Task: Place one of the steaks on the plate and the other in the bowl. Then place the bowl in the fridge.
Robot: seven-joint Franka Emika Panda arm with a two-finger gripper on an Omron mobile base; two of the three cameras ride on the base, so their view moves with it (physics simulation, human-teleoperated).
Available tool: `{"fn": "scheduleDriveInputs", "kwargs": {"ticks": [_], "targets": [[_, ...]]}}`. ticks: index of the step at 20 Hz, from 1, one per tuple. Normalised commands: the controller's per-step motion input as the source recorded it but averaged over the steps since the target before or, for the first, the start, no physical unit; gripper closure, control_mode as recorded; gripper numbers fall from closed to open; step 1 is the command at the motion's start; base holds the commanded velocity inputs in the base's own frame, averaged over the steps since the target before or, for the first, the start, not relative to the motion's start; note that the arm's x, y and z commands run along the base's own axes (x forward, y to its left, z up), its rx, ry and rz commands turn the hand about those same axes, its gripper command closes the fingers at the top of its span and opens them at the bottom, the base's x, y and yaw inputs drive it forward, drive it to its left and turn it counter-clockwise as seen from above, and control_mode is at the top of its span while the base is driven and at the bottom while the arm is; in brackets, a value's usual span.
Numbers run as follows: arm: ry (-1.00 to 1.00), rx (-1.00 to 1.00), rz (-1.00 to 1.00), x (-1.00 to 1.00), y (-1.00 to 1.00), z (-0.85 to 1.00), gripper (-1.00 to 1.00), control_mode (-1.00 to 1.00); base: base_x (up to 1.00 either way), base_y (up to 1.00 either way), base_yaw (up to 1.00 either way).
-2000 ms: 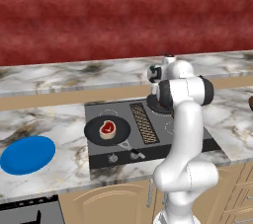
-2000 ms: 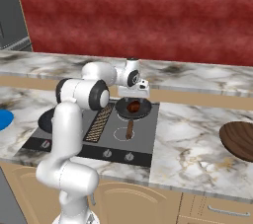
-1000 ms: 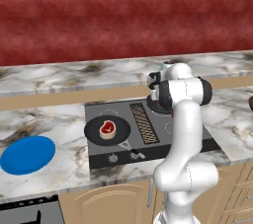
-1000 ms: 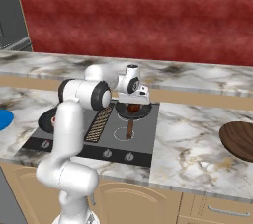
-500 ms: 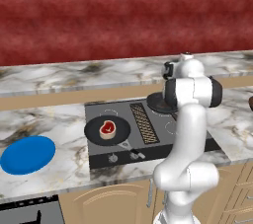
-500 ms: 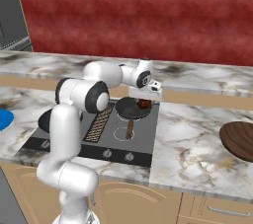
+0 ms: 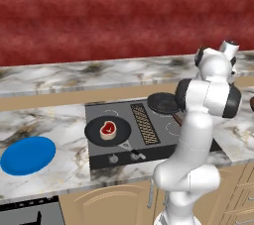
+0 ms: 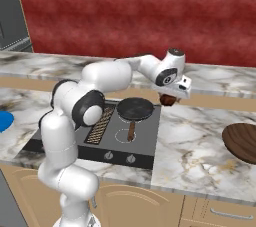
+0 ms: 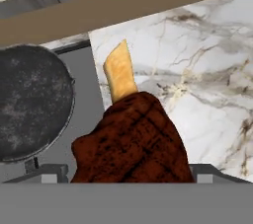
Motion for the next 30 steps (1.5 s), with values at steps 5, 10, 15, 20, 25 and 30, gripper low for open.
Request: {"fn": "scheduleDriveInputs", "kwargs": {"ticks": [5, 10, 15, 20, 25, 30], "targets": [[-0.25, -0.03, -0.05, -0.58, -1.0, 0.29, 1.0, -1.0, 0.0, 0.0, 0.0], [-0.11, -0.05, -0.07, -0.5, -1.0, 0.61, 1.0, -1.0, 0.0, 0.0, 0.0], [0.19, -0.21, -0.2, 0.01, -1.0, 0.26, 1.0, -1.0, 0.0, 0.0, 0.0], [0.21, 0.0, -0.29, 0.14, -1.0, -0.2, 1.0, -1.0, 0.0, 0.0, 0.0], [0.0, 0.28, -0.04, -0.06, -0.92, -0.12, 1.0, -1.0, 0.0, 0.0, 0.0], [0.0, 0.18, -0.08, -0.28, -0.91, -0.29, 1.0, -1.0, 0.0, 0.0, 0.0]]}}
